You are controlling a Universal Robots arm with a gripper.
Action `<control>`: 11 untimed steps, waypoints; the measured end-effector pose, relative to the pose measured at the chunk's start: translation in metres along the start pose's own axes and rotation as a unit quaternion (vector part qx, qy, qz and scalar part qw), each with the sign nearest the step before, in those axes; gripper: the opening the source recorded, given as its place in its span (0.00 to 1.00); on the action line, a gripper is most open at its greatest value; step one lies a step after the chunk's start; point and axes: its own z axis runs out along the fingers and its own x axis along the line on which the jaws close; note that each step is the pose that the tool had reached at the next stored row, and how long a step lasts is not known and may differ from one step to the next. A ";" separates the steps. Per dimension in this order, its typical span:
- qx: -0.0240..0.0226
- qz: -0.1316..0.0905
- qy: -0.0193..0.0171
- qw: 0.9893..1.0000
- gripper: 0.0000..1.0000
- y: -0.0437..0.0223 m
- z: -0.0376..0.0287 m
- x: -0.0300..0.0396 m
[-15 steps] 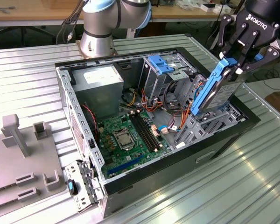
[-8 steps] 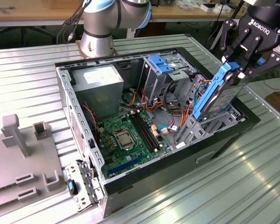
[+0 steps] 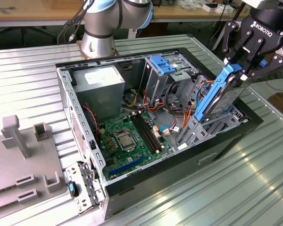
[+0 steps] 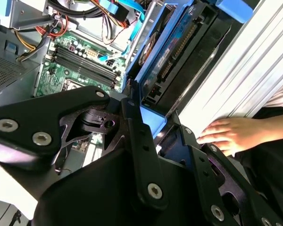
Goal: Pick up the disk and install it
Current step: 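Insert the disk into the insertion slot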
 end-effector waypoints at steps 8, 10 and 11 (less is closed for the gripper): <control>0.000 0.000 0.000 1.000 0.37 -0.0002 0.0032 0.0018; -0.001 0.000 0.000 1.000 0.37 -0.0002 0.0041 0.0021; -0.001 0.000 0.000 1.000 0.37 -0.0002 0.0044 0.0022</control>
